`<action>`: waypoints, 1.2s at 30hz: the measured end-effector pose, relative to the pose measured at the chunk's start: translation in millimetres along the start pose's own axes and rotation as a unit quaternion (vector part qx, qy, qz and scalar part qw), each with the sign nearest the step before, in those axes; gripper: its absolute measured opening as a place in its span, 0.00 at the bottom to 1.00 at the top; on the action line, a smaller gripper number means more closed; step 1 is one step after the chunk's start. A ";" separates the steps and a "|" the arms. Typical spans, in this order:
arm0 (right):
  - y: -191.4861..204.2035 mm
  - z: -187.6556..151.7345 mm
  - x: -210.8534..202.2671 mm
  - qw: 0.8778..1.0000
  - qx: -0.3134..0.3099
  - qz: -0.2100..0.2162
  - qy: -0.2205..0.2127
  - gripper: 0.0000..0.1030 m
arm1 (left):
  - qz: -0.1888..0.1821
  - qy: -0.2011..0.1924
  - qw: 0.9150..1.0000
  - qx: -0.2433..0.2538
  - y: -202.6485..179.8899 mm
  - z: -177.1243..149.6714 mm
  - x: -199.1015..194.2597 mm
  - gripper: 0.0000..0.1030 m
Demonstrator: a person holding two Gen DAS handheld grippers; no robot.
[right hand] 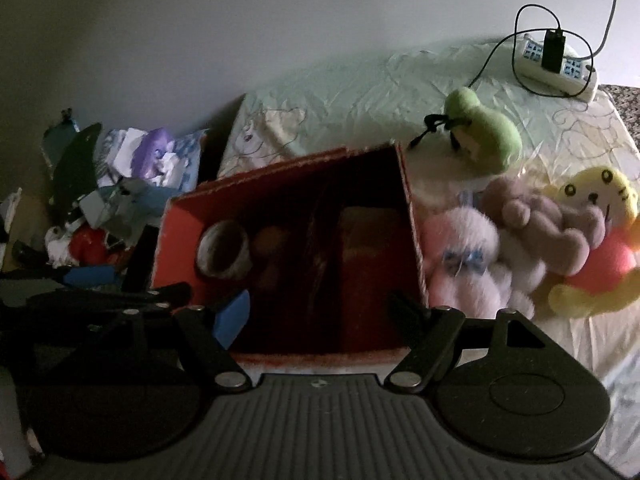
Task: Organize objects
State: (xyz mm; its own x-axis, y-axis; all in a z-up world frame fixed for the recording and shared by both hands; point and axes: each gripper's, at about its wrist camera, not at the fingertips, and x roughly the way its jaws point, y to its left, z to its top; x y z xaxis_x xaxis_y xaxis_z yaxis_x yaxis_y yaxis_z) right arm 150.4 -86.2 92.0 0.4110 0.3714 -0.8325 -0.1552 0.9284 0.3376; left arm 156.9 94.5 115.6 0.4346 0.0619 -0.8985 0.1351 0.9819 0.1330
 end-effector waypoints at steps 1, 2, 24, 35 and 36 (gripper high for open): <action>-0.9 4.8 1.9 1.000 0.002 -0.003 0.007 0.77 | 0.001 0.002 1.000 -0.002 1.3 5.1 0.1 0.97; -1.4 8.0 4.6 1.000 0.003 -0.003 0.016 0.77 | 0.003 0.007 1.000 -0.005 2.2 9.5 0.8 0.97; -5.9 6.0 40.3 1.000 0.021 0.019 0.002 0.77 | 0.028 0.005 0.999 -0.019 -9.6 0.7 41.6 0.97; -2.0 5.3 67.8 1.000 0.004 0.005 -0.005 0.76 | 0.026 -0.011 0.999 -0.019 -4.8 8.7 60.5 0.97; -2.5 5.5 69.4 1.000 0.004 0.003 -0.007 0.76 | 0.025 -0.008 0.999 -0.020 -4.4 8.9 63.1 0.97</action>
State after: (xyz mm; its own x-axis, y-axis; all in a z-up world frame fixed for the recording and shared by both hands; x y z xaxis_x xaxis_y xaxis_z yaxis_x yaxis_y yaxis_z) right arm 184.2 -62.8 35.9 0.4224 0.3762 -0.8247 -0.1507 0.9263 0.3453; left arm 191.7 92.5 62.0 0.4545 0.1084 -0.8842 0.0766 0.9841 0.1600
